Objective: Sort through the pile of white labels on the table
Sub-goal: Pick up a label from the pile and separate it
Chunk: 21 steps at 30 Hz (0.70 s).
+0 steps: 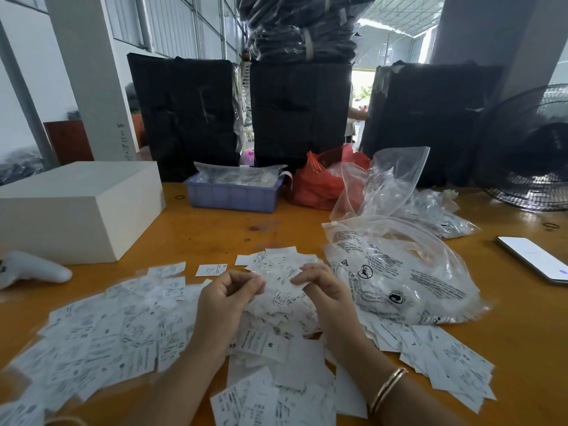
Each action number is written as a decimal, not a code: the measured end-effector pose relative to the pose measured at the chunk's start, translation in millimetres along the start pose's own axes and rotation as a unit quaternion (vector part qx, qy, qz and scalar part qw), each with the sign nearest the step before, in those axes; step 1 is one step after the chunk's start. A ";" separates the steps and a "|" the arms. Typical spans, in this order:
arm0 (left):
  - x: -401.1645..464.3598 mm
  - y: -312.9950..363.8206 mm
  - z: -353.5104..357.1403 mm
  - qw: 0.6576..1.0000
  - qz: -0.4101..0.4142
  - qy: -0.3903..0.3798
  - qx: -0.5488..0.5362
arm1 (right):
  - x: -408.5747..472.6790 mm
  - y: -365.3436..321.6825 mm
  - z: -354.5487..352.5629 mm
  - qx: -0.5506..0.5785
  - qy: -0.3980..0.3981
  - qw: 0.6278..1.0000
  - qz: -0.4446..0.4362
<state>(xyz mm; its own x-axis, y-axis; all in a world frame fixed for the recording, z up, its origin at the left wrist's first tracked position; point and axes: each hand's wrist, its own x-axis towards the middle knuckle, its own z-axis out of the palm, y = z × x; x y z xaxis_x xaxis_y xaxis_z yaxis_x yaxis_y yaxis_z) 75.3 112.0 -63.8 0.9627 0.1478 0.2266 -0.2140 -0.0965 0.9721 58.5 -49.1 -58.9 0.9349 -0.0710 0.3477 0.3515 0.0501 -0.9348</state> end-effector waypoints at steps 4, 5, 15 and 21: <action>-0.7 2.5 -1.0 1.000 -0.018 0.001 -0.025 | -0.6 -0.3 -1.0 -0.030 0.008 0.999 0.044; -1.2 4.0 -1.3 0.999 -0.018 0.002 -0.032 | -1.4 1.3 -0.9 -0.041 -0.007 0.998 0.056; -6.3 5.0 3.8 0.997 0.004 -0.058 -0.041 | -2.1 2.6 6.4 -0.132 -0.037 0.989 0.058; -5.8 3.3 0.3 0.986 -0.021 -0.164 0.005 | -2.1 4.7 5.4 -0.150 -0.020 0.988 0.043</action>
<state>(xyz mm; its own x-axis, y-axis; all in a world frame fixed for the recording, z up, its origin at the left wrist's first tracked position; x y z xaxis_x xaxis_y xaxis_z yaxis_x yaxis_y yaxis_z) 69.1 110.5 -62.0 0.9728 -0.1747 0.1521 -0.1724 -0.1076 0.9791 58.4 -43.4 -63.6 0.9638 -0.0394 0.2637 0.2467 -0.2439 -0.9379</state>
